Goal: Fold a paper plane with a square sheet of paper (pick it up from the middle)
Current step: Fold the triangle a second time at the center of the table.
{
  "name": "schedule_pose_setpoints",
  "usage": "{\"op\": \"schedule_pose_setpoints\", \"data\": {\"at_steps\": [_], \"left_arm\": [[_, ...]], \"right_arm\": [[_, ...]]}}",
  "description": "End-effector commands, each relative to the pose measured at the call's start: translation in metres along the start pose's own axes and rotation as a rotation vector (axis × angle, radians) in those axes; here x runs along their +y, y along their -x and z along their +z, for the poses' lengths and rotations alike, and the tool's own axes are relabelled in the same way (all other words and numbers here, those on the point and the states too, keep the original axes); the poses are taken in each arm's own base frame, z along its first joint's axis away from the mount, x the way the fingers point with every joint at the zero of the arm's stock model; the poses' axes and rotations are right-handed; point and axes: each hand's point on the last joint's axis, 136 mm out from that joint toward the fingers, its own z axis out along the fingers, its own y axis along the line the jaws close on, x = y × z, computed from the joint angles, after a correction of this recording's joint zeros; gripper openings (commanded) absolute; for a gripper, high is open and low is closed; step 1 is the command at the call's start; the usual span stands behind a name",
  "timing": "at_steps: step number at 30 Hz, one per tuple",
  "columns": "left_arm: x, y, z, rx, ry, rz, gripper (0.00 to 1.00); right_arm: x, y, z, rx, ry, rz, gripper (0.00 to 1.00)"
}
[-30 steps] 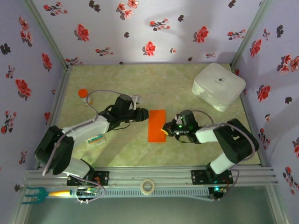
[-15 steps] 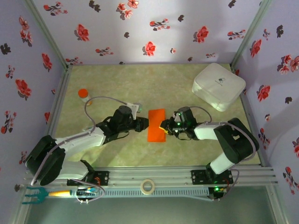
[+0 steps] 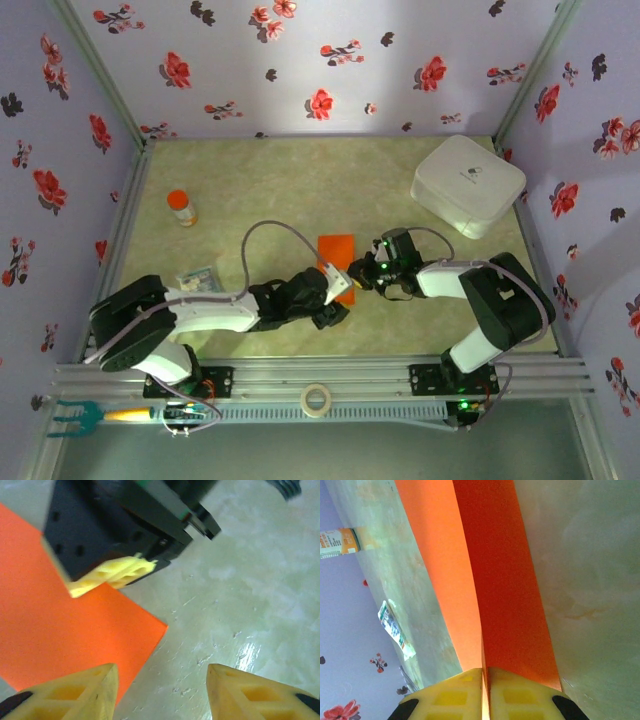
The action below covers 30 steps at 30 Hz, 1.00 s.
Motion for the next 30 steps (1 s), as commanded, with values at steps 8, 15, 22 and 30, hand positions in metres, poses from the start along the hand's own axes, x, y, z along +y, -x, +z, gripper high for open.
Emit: {"op": "schedule_pose_setpoints", "data": {"at_steps": [8, 15, 22, 30], "left_arm": [[0.011, 0.011, 0.017, 0.058, 0.245, 0.278, 0.54], [0.019, 0.011, 0.025, 0.083, 0.308, 0.306, 0.53], [0.02, 0.011, 0.027, 0.081, 0.316, 0.314, 0.43], [0.019, 0.017, 0.026, 0.058, 0.313, 0.3, 0.24]], "right_arm": [[0.012, 0.004, -0.005, -0.008, 0.024, -0.023, 0.12], [0.015, 0.004, -0.007, -0.011, 0.032, -0.022, 0.12], [0.016, 0.004, -0.008, -0.013, 0.034, -0.019, 0.12], [0.014, 0.003, -0.008, -0.014, 0.028, -0.017, 0.13]]}}
